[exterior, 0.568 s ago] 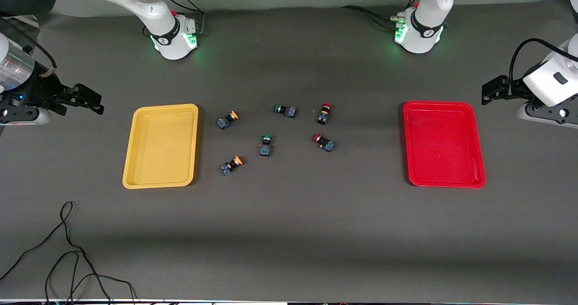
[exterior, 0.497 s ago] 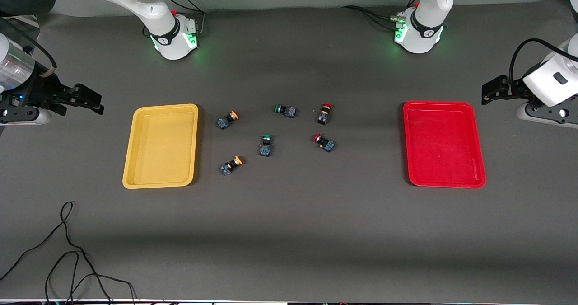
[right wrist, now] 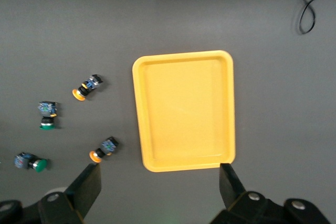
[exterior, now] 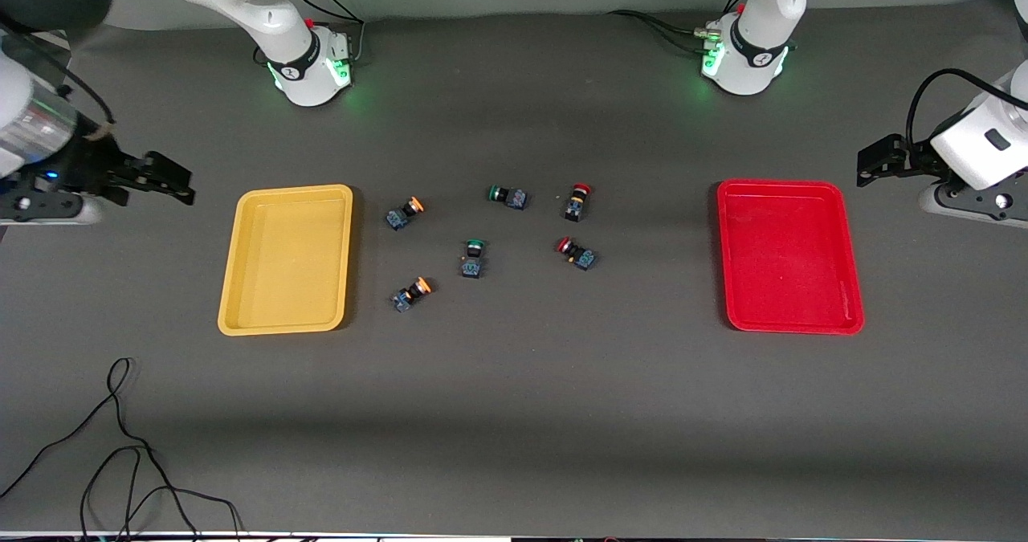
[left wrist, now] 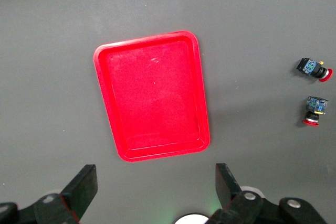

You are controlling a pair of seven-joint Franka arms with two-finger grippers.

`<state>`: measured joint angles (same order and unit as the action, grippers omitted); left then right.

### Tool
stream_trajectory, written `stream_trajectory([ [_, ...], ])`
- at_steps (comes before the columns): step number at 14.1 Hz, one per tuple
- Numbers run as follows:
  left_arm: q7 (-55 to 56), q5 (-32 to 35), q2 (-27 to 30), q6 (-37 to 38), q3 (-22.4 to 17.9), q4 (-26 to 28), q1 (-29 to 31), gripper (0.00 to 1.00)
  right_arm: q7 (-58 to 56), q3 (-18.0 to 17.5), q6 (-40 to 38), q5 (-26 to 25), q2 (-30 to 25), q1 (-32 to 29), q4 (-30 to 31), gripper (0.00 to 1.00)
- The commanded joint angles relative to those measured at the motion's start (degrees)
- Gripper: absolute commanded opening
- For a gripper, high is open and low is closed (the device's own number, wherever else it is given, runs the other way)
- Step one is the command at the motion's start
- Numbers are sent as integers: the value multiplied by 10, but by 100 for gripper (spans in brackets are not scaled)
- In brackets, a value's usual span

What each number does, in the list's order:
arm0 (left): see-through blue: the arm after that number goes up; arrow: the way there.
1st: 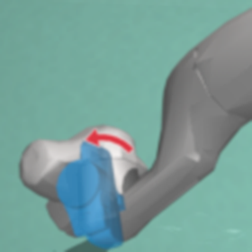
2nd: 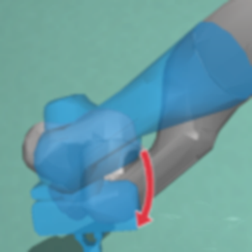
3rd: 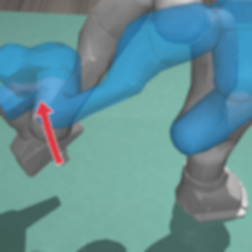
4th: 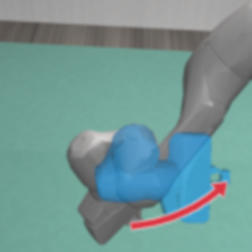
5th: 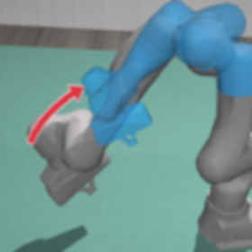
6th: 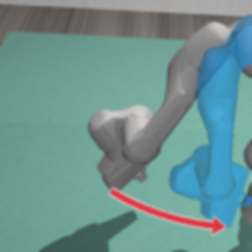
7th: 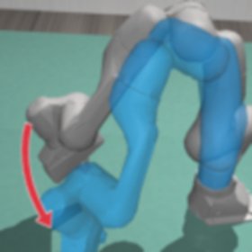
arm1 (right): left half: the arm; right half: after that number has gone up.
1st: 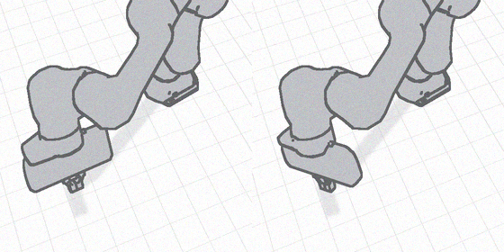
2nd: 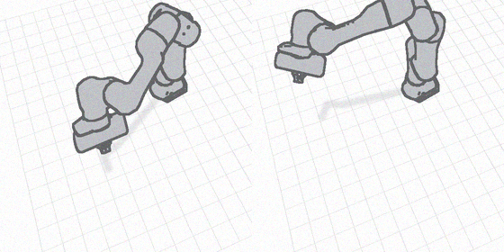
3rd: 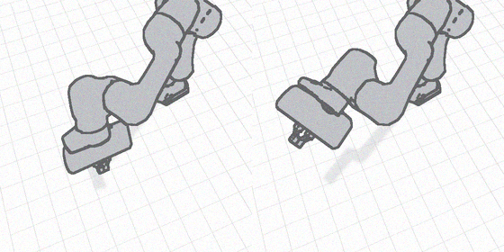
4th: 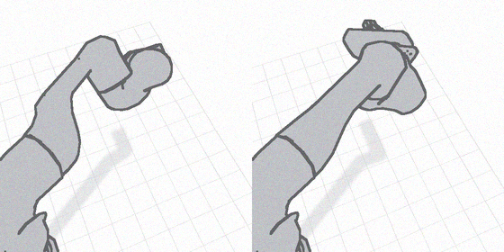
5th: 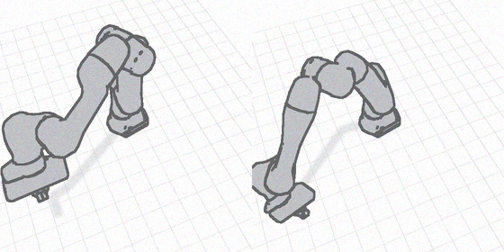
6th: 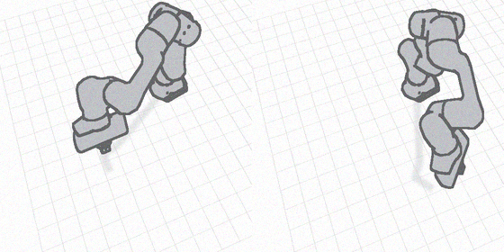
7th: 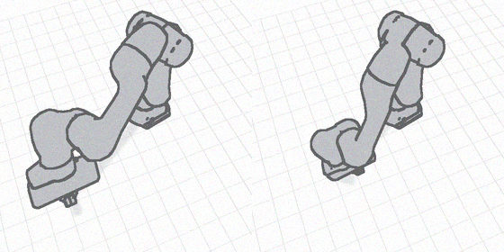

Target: Place red and yellow buttons in trays

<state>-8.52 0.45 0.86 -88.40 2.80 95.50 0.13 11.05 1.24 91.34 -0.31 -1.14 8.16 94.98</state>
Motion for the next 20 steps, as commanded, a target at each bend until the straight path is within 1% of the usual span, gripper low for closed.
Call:
stream_trajectory([
  [1,25,-8,14,2,-4,13,-4,100,99,-39,13,-2,35,16,-12,100],
  [3,53,-8,16,2,0,16,-10,100,174,-70,27,-2,56,18,-8,100],
  [4,61,-11,20,-2,5,33,-11,100,214,-91,32,-2,68,18,-2,100],
  [5,62,-27,33,-10,15,58,-11,100,268,-107,51,-2,76,18,12,100],
  [6,63,-46,49,-22,25,89,-11,100,319,-119,86,-2,79,21,45,100],
  [7,70,-58,70,-43,43,126,-12,100,359,-127,126,-1,78,30,83,100],
  [8,100,-68,87,-72,76,163,-13,100,401,-128,165,-1,77,40,122,100],
  [9,137,-70,88,-91,110,180,-17,100,431,-129,202,-1,78,48,156,100],
  [11,198,-75,71,-108,158,184,-46,100,459,-130,262,5,80,50,224,100],
  [12,242,-76,64,-130,172,188,-71,100,473,-132,298,21,83,51,257,100],
  [14,327,-75,43,-185,180,201,-138,100,485,-132,366,50,90,51,319,100],
  [15,370,-69,29,-202,180,200,-172,100,498,-132,387,53,102,51,337,100],
  [17,444,-52,14,-235,180,200,-230,100,549,-132,410,53,139,71,343,100],
  [18,465,-42,4,-243,180,200,-249,100,574,-132,431,53,158,77,349,100],
  [20,469,-36,-26,-274,180,209,-266,100,588,-132,463,53,181,84,362,100],
])
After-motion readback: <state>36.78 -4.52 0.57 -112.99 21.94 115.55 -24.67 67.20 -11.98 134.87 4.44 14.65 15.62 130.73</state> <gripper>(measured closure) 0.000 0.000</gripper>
